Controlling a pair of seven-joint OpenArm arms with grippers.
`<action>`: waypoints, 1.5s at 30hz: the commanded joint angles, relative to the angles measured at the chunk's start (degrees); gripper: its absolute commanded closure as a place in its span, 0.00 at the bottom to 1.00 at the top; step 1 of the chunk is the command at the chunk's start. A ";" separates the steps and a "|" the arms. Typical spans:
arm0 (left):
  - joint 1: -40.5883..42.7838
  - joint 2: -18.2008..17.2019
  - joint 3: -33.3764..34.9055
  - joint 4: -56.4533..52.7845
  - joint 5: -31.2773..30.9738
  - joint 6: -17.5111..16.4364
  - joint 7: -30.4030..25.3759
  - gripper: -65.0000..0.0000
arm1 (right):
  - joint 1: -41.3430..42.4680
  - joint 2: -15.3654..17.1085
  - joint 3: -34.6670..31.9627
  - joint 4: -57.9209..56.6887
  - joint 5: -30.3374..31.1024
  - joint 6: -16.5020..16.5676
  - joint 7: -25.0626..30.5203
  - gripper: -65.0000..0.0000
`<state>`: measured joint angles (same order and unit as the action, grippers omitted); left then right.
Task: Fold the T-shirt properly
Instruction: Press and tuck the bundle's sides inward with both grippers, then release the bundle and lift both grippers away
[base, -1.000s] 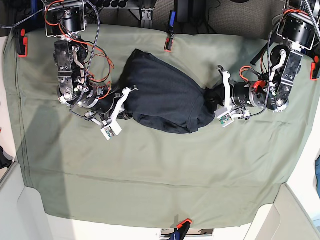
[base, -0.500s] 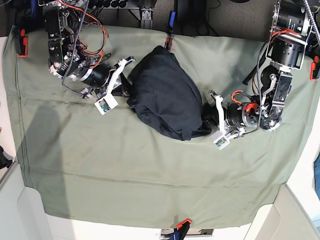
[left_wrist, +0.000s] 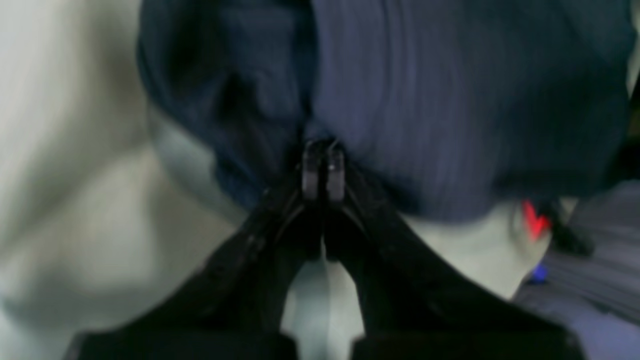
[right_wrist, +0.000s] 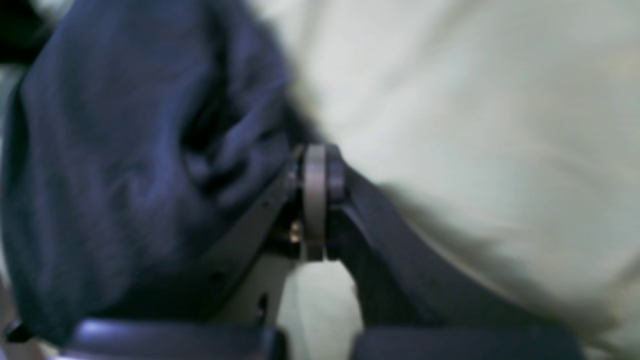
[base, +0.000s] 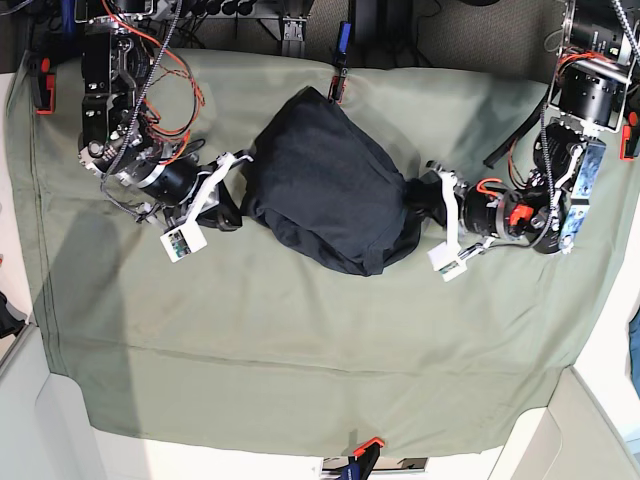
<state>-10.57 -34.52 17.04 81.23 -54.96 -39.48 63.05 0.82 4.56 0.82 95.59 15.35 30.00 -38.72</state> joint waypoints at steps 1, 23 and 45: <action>-0.11 -2.16 -0.57 2.64 -1.05 -0.52 -0.66 1.00 | 1.31 -0.13 1.07 1.11 0.74 -0.28 1.18 1.00; 11.02 0.07 -0.55 14.19 6.51 -0.52 -6.69 1.00 | 10.14 -1.77 -10.01 -15.30 0.98 -1.27 1.90 1.00; -10.08 8.52 -0.55 -10.16 8.50 -0.52 -4.94 1.00 | -2.12 -10.03 -13.60 -3.04 1.68 -1.29 1.14 1.00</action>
<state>-19.40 -25.10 16.86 70.26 -45.63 -39.88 58.50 -2.04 -4.89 -12.78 91.48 16.03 28.27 -38.79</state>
